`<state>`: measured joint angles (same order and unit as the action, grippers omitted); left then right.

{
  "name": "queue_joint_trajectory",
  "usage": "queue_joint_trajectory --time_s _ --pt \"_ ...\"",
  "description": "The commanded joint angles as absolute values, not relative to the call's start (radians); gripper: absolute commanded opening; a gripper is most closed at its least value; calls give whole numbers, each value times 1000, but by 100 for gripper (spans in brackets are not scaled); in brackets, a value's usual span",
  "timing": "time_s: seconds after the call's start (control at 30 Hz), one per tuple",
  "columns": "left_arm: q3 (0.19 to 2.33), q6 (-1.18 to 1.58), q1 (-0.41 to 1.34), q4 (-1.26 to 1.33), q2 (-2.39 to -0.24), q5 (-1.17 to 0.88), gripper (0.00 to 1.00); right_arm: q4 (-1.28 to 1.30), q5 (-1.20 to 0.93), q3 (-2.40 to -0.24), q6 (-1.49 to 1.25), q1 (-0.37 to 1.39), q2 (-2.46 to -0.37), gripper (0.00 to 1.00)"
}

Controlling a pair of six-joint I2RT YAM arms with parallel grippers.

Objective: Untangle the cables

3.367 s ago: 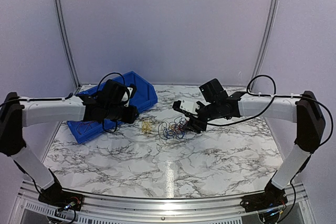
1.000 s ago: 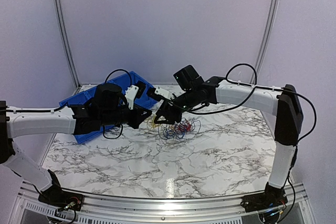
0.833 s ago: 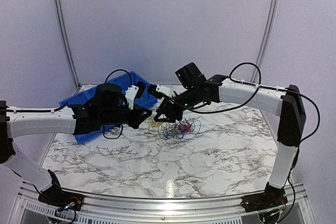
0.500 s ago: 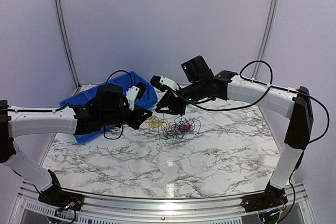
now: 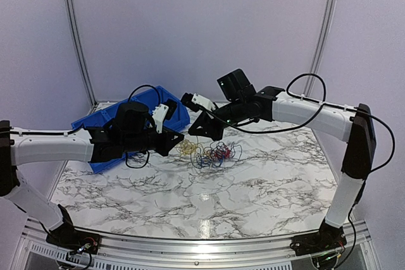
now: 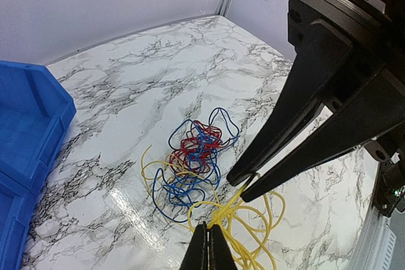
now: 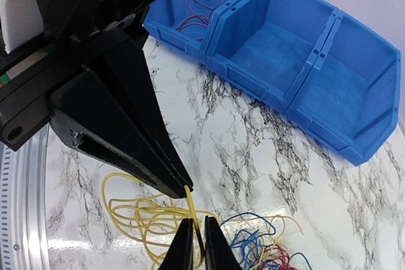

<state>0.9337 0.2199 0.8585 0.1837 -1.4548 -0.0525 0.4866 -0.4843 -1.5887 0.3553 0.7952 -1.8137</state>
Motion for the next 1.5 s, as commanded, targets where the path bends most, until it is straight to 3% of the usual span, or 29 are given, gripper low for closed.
queue_joint_trajectory --time_s 0.0,0.1,0.2,0.4,0.63,0.77,0.97,1.2,1.47 --pt "951 223 866 236 -1474 -59 0 478 -477 -1583 348 787 -1823 7" --pt "949 229 865 264 -1487 -36 0 482 -493 -1582 347 785 -1819 0" --pt "947 258 866 325 -1524 -14 19 473 -512 -1576 339 785 -1807 0" --pt "951 330 866 464 -1629 -38 20 468 -516 -1574 330 783 -1788 0" --pt "919 419 864 617 -1760 152 14 505 -618 -1613 316 775 -1733 0" --pt "912 456 864 650 -1856 186 6 532 -698 -1687 292 730 -1657 0" --pt "892 504 863 652 -1923 214 3 562 -799 -1808 235 662 -1543 0" --pt "824 503 861 655 -1872 248 0 661 -827 -1946 255 649 -1478 0" --pt "692 479 861 658 -1694 289 0 601 -726 -1760 303 580 -1421 0"
